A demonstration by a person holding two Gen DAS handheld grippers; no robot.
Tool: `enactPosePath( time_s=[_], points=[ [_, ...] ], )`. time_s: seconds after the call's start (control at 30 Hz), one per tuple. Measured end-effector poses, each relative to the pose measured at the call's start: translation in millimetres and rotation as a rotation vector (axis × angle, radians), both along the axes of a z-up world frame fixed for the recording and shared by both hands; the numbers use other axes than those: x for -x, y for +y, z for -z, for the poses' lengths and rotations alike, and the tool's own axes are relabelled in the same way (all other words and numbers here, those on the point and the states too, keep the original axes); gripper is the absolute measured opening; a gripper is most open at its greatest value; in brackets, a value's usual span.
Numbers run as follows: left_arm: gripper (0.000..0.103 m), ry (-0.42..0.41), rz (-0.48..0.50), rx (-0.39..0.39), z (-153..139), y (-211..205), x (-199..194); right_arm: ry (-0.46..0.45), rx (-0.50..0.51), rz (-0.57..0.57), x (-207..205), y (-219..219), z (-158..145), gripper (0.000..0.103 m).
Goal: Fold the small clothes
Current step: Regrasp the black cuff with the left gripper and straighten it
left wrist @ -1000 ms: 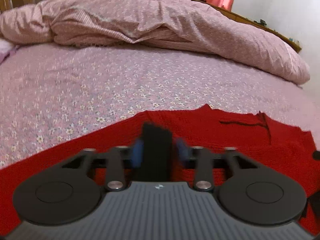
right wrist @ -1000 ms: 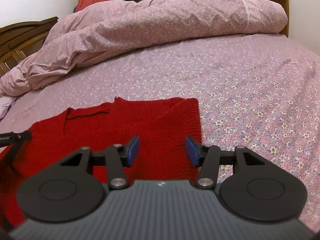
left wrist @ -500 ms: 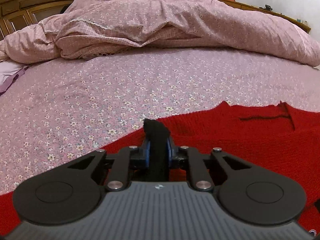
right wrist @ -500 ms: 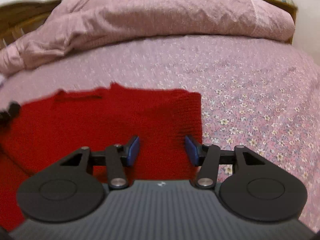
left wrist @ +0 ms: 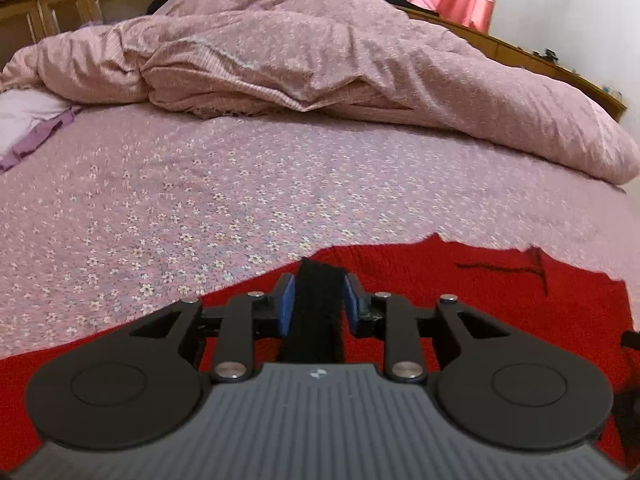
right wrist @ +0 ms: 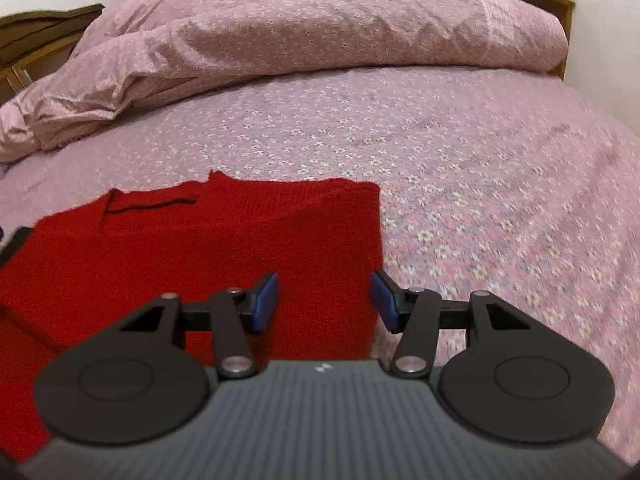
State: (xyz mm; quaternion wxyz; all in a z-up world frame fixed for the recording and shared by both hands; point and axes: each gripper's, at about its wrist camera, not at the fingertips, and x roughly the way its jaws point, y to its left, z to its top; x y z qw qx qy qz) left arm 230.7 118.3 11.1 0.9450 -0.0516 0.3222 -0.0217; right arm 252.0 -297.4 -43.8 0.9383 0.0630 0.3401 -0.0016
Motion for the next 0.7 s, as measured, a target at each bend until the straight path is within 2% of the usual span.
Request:
enactPosePath(
  time_s=[0.13,0.2,0.33,0.4,0.7],
  points=[
    [0.033,-0.002,0.033,-0.009,-3,-11,17,-0.001,-0.071,-0.024,21,-1,-12,0.054],
    [0.033,0.025,0.058,0.004,4,-16,18,-0.005,-0.084,-0.044,31,2,-14,0.054],
    [0.033,0.099,0.036,-0.021,29,-22,8,0.030,-0.060,-0.066,30,8,-2,0.053],
    [0.033,0.096,0.027,-0.024,35,-22,9,0.039,-0.073,-0.064,26,7,8,0.053],
    [0.034,0.101,-0.024,0.003,11,-9,32,0.037,-0.084,-0.064,28,8,4,0.056]
  ],
)
